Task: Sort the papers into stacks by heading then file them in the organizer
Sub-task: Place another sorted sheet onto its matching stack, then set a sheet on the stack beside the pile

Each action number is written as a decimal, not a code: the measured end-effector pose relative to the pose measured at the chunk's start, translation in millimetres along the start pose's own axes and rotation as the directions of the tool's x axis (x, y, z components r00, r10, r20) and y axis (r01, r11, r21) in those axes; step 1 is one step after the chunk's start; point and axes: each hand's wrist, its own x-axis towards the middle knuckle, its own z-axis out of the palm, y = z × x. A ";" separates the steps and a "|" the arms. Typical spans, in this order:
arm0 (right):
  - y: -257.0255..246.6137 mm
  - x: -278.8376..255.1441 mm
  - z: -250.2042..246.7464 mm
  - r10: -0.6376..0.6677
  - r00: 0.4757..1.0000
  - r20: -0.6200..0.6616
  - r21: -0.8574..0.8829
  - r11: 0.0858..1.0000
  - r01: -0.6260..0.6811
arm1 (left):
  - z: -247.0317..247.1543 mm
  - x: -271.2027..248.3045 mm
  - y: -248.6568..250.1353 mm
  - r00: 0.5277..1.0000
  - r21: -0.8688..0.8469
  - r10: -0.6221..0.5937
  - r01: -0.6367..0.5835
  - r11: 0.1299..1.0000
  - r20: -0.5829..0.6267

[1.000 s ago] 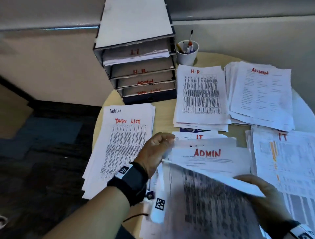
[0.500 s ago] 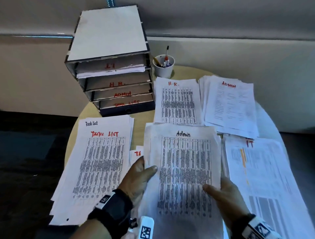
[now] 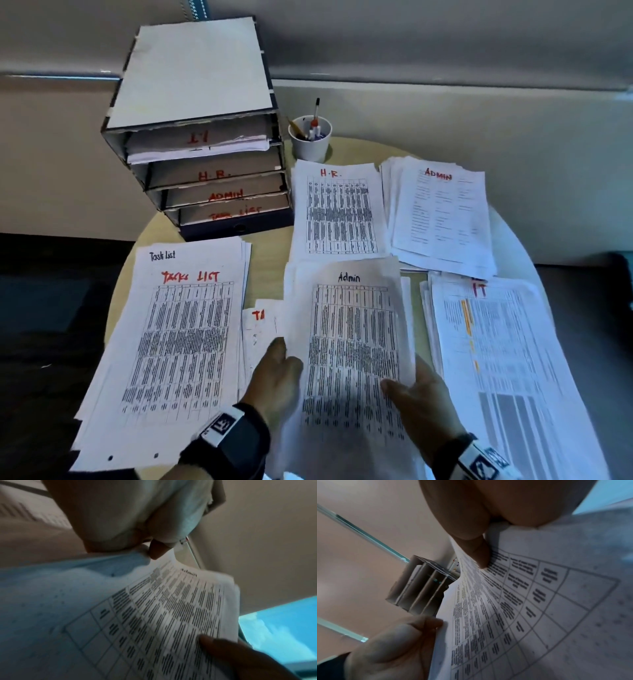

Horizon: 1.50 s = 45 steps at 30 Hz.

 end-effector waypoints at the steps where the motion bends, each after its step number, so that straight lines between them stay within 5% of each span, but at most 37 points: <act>1: -4.4 -1.7 -0.5 -0.012 1.000 0.007 0.024 1.000 0.012 | -0.7 -0.1 1.7 1.000 0.003 0.009 -0.009 1.000 -0.016; 4: -5.8 0.8 -1.8 0.004 0.999 0.049 0.090 0.996 -0.009 | -2.7 5.7 7.5 0.994 0.026 0.036 -0.034 0.999 -0.100; 9: 3.8 9.7 -2.2 0.015 1.000 -0.003 -0.104 0.994 -0.015 | 3.7 10.2 9.1 0.998 0.189 0.027 -0.038 0.981 0.060; 14: 23.9 11.1 -11.0 0.066 0.998 0.008 -0.021 0.998 -0.066 | 3.9 17.8 29.3 0.991 0.011 0.107 -0.107 0.994 -0.078; 18: 34.3 9.8 -22.9 0.102 0.992 -0.069 0.013 0.995 -0.101 | 8.2 17.8 51.0 0.974 -0.099 0.217 -0.222 0.970 -0.059; 21: 25.6 24.1 -43.4 0.104 0.984 -0.145 0.098 0.991 -0.091 | 18.4 19.0 61.7 0.985 -0.238 0.161 -0.169 0.956 -0.053; 23: 14.7 45.7 -65.0 0.131 0.973 -0.190 0.202 0.975 -0.092 | 20.2 24.0 56.2 0.981 -0.099 0.167 -0.177 0.979 -0.097; 24: 7.6 60.6 -77.8 0.162 0.964 -0.209 0.245 0.963 -0.108 | 17.2 25.9 48.4 0.973 0.132 0.213 -0.201 0.971 -0.090; 26: -5.2 93.5 -102.7 0.212 0.944 -0.253 0.333 0.935 -0.121 | 12.1 23.1 30.5 0.961 0.676 0.272 -0.238 0.698 0.058; 28: -10.2 135.0 -124.9 0.225 0.936 -0.271 0.364 0.924 -0.117 | 7.4 22.8 9.0 0.972 0.895 0.131 -0.233 0.382 0.197; 29: -11.6 155.3 -133.5 0.231 0.931 -0.284 0.357 0.926 -0.121 | 5.8 22.5 1.0 0.973 0.918 0.055 -0.230 0.322 0.225; 31: -18.3 188.1 -145.3 0.247 0.918 -0.310 0.363 0.923 -0.126 | 4.2 22.7 -8.5 0.967 0.910 -0.008 -0.236 0.342 0.253; 34: -27.1 230.4 -155.3 0.279 0.896 -0.345 0.256 0.947 -0.196 | 3.1 21.5 -7.6 0.967 0.903 -0.011 -0.233 0.360 0.254; 39: -30.1 270.9 -165.3 0.250 0.919 -0.304 -0.271 0.903 -0.335 | 0.2 24.4 -10.3 0.968 0.881 0.032 -0.240 0.407 0.249; 43: -52.1 229.1 -147.6 0.001 0.880 -0.475 -0.469 0.846 -0.254 | -2.2 24.7 -7.2 0.969 0.894 0.093 -0.247 0.373 0.229; 45: -45.8 183.7 -119.7 -0.220 0.900 -0.376 -0.572 0.819 -0.039 | -4.3 28.5 1.3 0.967 0.907 0.141 -0.248 0.342 0.211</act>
